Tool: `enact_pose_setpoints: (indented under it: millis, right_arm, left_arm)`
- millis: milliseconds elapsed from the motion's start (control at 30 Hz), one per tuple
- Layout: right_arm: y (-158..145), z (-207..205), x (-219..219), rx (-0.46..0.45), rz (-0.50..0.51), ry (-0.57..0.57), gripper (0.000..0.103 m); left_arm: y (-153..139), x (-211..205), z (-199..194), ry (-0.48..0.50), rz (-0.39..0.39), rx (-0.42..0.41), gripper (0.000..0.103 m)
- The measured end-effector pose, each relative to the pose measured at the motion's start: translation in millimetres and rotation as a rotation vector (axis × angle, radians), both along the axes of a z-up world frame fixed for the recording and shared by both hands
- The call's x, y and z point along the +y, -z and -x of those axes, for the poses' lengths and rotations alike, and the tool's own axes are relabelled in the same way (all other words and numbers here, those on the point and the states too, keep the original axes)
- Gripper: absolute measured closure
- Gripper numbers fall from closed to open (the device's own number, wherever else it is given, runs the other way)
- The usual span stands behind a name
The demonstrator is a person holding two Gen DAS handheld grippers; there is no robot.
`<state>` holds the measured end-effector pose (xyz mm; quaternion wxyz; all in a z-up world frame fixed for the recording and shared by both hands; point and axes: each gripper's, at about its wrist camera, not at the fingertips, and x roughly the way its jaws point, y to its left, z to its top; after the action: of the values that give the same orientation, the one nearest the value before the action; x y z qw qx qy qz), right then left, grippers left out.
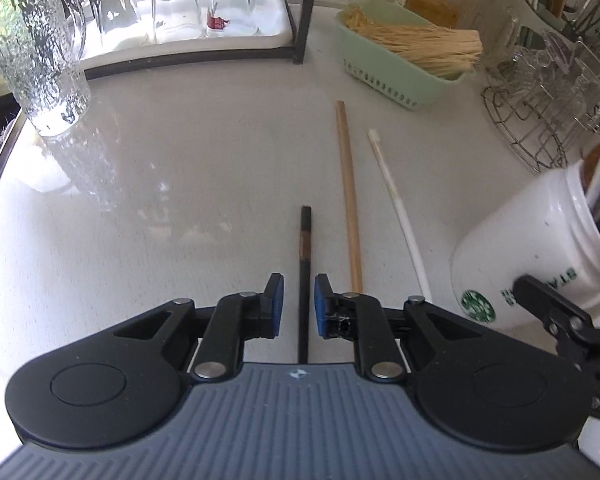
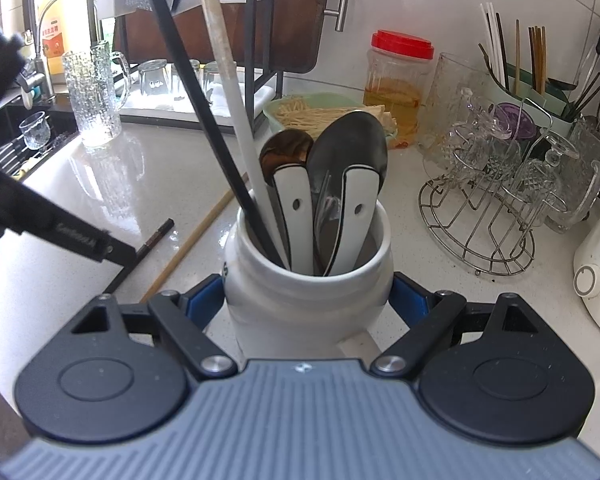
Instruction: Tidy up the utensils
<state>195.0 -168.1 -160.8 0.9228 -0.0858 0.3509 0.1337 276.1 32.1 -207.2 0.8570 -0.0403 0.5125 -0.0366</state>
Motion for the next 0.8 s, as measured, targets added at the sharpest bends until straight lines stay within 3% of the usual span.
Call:
enact_pose_setpoints:
  millis: [233, 333, 467, 667, 800]
  right_arm:
    - [1, 0, 1, -0.001, 0.002, 0.003, 0.013]
    - [1, 1, 1, -0.002, 0.003, 0.003, 0.013]
    - [1, 1, 1, -0.005, 0.004, 0.002, 0.013]
    - [1, 2, 1, -0.006, 0.007, 0.0, 0.012]
    - [2, 2, 1, -0.011, 0.012, -0.003, 0.012]
  left_arm:
    - [5, 7, -16, 0.001, 0.038, 0.005, 0.084]
    - [6, 3, -20, 0.022, -0.01, -0.01, 0.084]
    - [9, 0, -25, 0.04, -0.008, 0.003, 0.084]
    - [12, -16, -28, 0.079, -0.102, 0.003, 0.084]
    - [12, -18, -29, 0.075, -0.116, 0.01, 0.095]
